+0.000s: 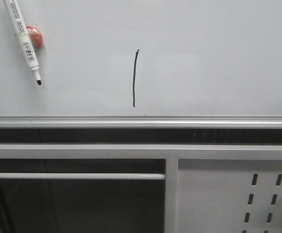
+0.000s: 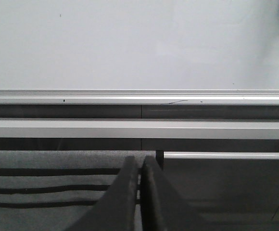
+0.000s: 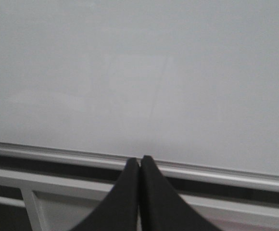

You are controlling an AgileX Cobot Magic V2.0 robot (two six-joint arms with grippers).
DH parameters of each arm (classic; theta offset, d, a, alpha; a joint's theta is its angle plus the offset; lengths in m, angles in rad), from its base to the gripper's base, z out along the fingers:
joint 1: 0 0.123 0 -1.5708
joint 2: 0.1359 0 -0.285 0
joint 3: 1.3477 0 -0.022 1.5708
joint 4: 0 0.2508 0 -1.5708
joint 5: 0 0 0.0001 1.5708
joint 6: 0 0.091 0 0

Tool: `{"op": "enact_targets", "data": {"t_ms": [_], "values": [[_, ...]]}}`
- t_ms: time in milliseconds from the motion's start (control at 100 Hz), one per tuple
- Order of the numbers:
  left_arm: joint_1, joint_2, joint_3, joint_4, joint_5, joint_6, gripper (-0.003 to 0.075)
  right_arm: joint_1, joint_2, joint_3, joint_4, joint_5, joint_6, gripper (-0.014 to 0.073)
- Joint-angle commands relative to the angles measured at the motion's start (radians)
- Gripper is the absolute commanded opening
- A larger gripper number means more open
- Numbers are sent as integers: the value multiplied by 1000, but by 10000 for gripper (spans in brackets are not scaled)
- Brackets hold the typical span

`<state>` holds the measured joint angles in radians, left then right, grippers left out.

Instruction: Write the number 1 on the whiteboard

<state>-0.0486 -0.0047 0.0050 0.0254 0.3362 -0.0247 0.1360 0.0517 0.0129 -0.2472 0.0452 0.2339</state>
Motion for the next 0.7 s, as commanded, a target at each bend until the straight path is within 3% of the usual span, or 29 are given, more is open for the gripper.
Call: {"op": "enact_targets", "data": {"t_ms": [0, 220, 420, 690], "values": [[-10, -27, 23, -12, -66, -9, -18, -19, 8, 30, -20, -155, 11, -50], [-10, -27, 23, -12, -66, -9, -18, -142, -63, 28, -7, -85, 4, -50], [-10, -27, 23, -12, -66, -9, -18, -313, -82, 28, 113, 16, -47, -50], [-10, -27, 23, -12, -66, -9, -18, -334, -82, 28, 158, 182, -122, -50]]}}
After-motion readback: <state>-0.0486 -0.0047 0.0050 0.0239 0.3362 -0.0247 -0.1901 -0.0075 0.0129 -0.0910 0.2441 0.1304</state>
